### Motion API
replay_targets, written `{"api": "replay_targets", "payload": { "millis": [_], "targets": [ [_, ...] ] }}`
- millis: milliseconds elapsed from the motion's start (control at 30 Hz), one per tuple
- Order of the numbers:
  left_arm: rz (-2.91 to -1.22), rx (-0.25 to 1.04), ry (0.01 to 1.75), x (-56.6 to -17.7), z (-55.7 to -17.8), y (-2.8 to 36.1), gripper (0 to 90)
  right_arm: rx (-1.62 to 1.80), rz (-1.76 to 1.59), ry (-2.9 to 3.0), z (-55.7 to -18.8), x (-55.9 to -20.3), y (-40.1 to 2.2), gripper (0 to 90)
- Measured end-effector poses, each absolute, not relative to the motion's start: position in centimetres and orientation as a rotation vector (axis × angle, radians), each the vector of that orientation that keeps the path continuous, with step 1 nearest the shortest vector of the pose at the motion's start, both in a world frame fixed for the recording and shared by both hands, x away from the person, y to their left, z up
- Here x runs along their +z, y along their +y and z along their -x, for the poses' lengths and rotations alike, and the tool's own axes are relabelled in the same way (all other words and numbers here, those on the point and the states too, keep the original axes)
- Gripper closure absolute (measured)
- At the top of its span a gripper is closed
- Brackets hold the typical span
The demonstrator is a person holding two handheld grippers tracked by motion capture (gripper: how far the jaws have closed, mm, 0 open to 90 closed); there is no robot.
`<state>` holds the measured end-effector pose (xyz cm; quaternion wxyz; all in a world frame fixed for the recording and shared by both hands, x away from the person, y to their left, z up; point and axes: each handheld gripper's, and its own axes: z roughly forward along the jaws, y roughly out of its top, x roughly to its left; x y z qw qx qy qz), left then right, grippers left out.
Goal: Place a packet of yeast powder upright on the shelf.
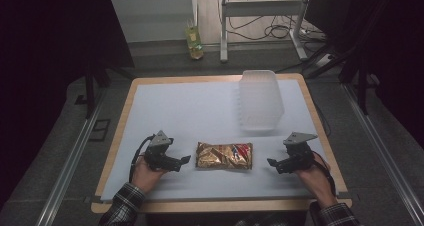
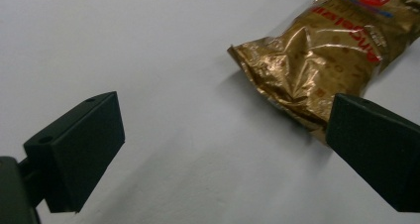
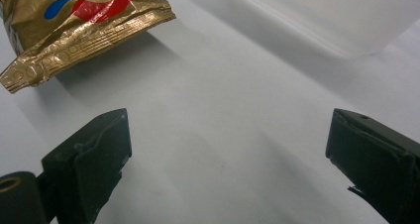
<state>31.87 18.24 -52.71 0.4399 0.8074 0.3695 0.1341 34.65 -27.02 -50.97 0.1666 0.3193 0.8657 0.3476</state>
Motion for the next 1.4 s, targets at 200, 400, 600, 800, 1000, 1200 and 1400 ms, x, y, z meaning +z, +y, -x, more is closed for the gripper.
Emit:
{"api": "replay_targets", "payload": {
  "millis": [200,400,600,800,1000,1200,1400],
  "targets": [
    [-2.016,0.3,0.878,-52.3,-31.6,17.8,13.8,0.986,-0.895,2.465,-34.6,-51.0,-26.9,4.0],
    [-2.014,0.276,0.847,-52.0,-31.5,17.3,22.7,0.991,-0.896,2.464,-34.6,-51.0,-26.9,3.9],
    [-1.997,0.267,0.844,-51.7,-31.5,17.0,34.2,0.993,-0.889,2.458,-34.6,-50.9,-26.9,3.9],
    [-2.007,0.294,0.822,-51.5,-31.5,16.5,47.8,0.987,-0.887,2.464,-34.7,-51.0,-26.8,3.9],
    [-2.036,0.292,0.792,-51.6,-31.7,15.4,60.6,0.983,-0.882,2.464,-34.6,-51.0,-26.8,3.9],
    [-2.056,0.263,0.763,-51.8,-32.1,14.5,78.9,0.972,-0.876,2.468,-34.6,-51.0,-26.7,4.0],
    [-2.082,0.287,0.732,-52.3,-32.4,13.6,89.4,0.962,-0.87,2.475,-34.6,-51.0,-26.6,4.0]
  ]
}}
